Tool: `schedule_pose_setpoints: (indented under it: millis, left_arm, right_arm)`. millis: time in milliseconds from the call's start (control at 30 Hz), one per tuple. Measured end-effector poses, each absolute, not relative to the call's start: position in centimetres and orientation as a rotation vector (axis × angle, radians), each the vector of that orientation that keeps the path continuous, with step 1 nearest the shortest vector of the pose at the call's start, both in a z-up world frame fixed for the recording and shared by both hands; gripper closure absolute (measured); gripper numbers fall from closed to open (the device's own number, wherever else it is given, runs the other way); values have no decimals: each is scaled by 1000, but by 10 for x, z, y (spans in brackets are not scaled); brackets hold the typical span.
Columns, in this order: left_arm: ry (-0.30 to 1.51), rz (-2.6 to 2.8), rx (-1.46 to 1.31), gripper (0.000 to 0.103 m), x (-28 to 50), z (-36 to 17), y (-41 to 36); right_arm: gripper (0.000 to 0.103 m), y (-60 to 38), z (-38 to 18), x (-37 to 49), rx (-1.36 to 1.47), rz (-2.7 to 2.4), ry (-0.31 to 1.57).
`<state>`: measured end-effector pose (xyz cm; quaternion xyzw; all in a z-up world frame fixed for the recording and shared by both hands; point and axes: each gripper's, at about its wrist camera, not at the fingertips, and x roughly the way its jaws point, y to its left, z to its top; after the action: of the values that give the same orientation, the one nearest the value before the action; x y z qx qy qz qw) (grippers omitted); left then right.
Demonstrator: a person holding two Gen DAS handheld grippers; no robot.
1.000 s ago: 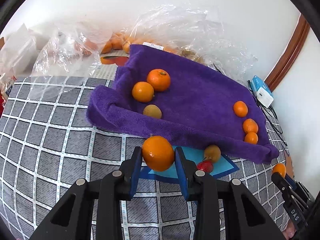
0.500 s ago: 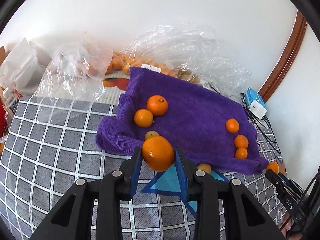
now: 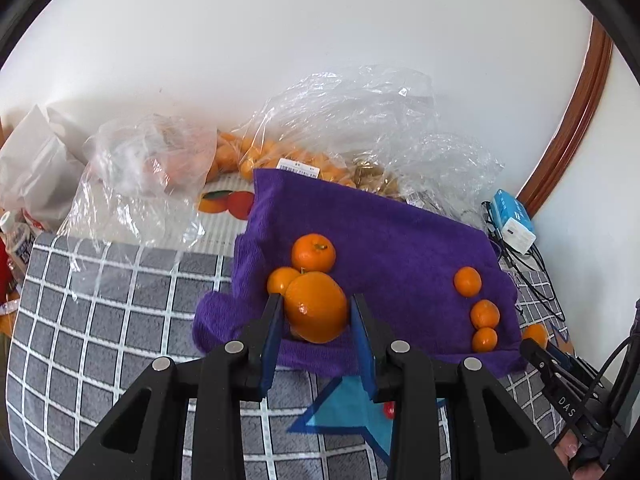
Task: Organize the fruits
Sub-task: 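Carry both oranges onto the purple towel and open both grippers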
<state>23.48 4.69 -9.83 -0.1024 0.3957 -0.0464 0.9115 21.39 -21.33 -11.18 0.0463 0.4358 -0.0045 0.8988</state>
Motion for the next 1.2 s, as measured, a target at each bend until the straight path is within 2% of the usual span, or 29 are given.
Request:
schedule_pose_setpoints:
  millis: [500,1200]
  left_arm:
    - [862,-121,-196,72,274,-123,43]
    - [922,-161,-217,72,285,-150,44]
  right_arm:
    - [71,-188,-141,258,71,9,939]
    - [71,-165,-155,277,-60,30,945]
